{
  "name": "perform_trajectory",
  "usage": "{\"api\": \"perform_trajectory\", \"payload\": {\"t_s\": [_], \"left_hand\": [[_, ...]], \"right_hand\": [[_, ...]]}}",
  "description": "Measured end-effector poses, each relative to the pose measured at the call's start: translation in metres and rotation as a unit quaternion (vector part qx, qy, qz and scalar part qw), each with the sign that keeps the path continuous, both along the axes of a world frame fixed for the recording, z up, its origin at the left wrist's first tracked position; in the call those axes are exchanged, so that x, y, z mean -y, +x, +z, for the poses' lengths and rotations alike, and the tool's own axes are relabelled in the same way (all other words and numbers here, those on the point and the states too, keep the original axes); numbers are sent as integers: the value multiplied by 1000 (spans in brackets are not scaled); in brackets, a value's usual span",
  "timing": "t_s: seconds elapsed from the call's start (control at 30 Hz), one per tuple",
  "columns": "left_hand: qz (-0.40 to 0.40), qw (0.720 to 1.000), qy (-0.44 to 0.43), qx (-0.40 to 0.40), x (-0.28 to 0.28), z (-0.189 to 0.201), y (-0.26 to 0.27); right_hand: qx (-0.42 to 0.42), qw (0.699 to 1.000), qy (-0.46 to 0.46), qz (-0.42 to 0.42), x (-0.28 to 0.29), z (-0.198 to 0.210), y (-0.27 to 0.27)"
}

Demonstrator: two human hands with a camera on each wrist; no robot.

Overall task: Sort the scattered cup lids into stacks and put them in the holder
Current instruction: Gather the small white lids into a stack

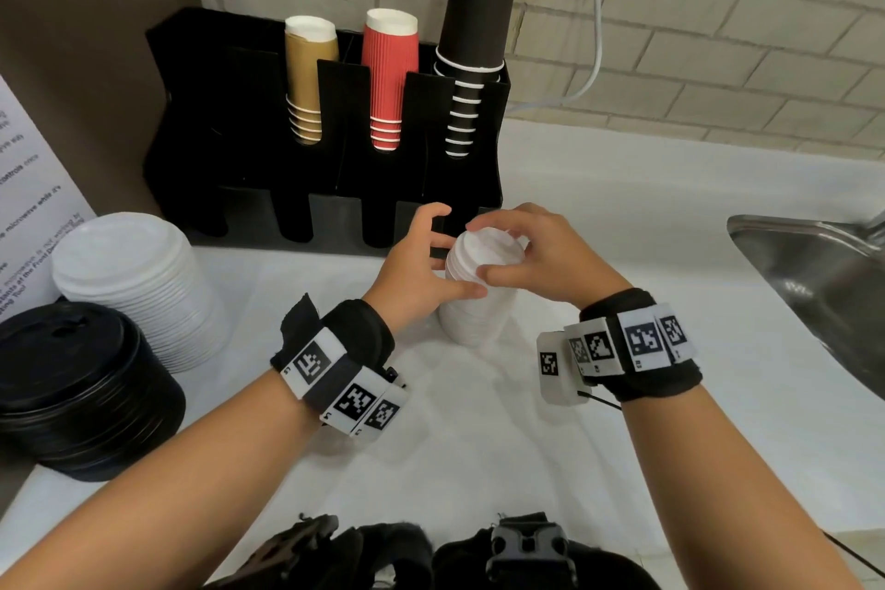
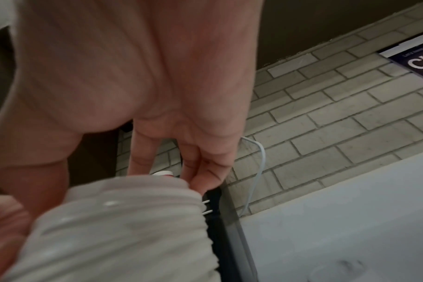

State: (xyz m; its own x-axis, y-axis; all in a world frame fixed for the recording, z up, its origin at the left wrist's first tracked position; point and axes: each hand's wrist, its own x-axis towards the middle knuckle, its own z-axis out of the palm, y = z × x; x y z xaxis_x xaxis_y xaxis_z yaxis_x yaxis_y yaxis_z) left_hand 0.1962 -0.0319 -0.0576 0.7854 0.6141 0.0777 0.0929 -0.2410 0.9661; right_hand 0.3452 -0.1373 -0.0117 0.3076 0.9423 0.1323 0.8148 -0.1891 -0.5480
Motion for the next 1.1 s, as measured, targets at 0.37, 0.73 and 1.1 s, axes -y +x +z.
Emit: {"api": "perform_trajectory", "payload": {"t_s": [0.37, 0.73, 1.1], "left_hand": [[-13, 1000, 1, -7, -3, -1, 2], [-46, 999, 7, 1, -8, 1, 3], [-34, 999, 4, -38, -10, 12, 3]], "right_hand": [[10, 1000, -20, 13, -1, 4, -4], [-232, 972, 37, -33, 0, -5, 43], [15, 936, -257, -239, -62, -61, 120]]}}
